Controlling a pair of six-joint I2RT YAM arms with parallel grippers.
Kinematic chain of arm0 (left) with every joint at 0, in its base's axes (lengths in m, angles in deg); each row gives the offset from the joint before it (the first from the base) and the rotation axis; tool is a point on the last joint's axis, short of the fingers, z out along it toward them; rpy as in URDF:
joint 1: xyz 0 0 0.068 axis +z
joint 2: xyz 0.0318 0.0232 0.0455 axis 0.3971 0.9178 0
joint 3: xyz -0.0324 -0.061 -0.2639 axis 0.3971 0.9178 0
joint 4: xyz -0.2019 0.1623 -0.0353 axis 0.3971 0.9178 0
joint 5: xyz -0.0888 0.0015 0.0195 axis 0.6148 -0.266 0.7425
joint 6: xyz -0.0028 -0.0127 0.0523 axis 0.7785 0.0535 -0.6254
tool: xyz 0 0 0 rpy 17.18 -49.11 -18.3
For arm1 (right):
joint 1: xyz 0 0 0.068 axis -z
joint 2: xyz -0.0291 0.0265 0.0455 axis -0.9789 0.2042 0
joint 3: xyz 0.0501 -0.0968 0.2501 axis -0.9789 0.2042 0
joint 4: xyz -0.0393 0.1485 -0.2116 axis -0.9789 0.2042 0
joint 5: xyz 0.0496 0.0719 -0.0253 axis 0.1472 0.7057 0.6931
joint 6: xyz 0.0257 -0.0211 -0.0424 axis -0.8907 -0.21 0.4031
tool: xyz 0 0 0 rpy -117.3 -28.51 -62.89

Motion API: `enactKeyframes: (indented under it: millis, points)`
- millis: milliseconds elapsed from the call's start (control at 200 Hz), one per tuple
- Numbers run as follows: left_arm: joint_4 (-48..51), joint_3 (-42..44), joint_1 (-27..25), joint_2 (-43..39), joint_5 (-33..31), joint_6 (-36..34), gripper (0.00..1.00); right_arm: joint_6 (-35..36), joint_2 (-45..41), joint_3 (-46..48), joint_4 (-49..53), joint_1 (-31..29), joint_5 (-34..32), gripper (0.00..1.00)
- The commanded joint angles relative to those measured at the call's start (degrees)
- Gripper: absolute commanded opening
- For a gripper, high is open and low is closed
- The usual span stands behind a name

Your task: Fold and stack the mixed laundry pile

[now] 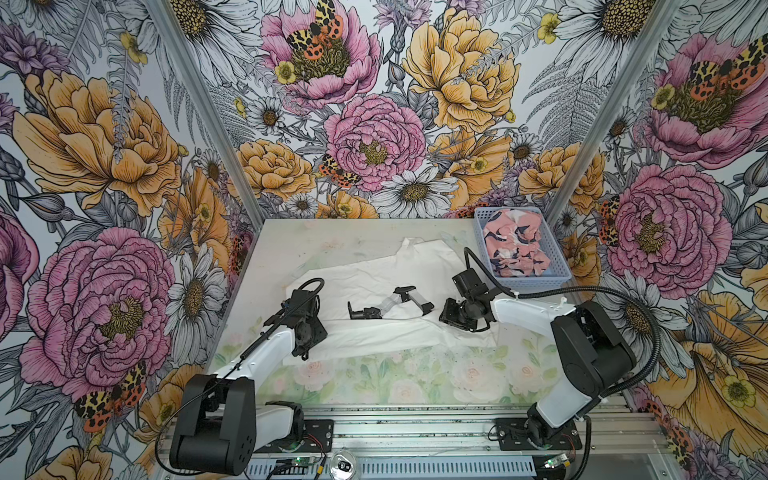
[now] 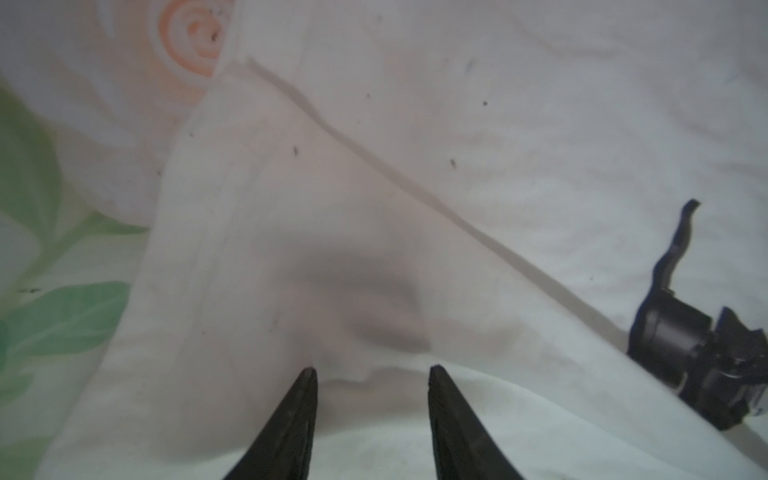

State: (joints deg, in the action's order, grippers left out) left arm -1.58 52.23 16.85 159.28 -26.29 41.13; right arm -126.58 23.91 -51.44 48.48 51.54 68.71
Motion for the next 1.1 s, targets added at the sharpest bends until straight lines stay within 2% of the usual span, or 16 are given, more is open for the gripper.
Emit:
enactKeyframes:
  millis: [0,125,410,791,1091]
  points:
    - [-1.1,0.82,0.58,-0.94,1.0,0.25,0.46,-0.58,0.87,-1.65,-1.68,-0.36,-0.98,0.37]
    - [-1.09,0.99,0.65,-1.18,1.0,0.23,0.46,-0.66,0.89,-2.76,-1.7,-0.31,-1.23,0.31]
    - [-1.28,1.31,0.57,-1.13,1.25,0.13,0.46,-0.11,3.24,-7.04,-1.75,-0.22,-1.55,0.3]
    - [-1.35,2.05,0.49,-2.43,1.85,0.47,0.46,2.49,12.91,-22.17,-1.19,1.13,-1.11,0.32]
    - [-1.27,2.74,0.31,-4.07,2.9,1.01,0.46,5.76,7.29,-20.11,2.39,2.0,-3.48,0.38]
